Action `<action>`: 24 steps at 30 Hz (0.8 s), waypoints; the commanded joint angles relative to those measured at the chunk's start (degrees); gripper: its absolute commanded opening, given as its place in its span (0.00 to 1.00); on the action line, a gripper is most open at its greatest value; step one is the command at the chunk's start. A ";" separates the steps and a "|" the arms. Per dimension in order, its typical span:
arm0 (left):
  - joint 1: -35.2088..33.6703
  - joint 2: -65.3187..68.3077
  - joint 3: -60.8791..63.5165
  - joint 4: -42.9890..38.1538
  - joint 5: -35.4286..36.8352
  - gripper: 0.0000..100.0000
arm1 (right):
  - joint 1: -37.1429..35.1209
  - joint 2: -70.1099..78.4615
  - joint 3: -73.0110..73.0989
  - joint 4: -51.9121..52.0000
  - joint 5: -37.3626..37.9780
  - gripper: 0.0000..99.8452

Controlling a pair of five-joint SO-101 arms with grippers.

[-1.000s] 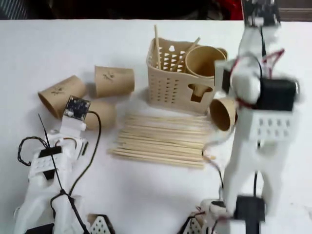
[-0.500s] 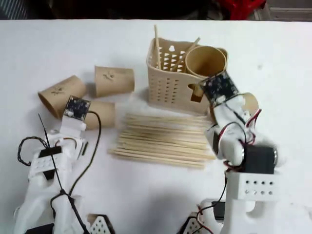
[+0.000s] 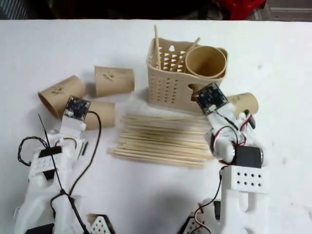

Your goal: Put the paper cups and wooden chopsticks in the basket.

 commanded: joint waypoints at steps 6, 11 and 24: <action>0.66 -2.15 -0.26 -1.23 -0.53 0.20 | 5.41 -0.92 6.07 -15.52 -1.23 0.34; 0.66 -2.15 -0.26 -1.23 -0.53 0.20 | 5.49 -0.92 8.79 -21.41 -2.02 0.34; 0.66 -2.15 -0.26 -1.32 -0.53 0.20 | 5.49 23.78 -5.10 -24.22 -2.29 0.34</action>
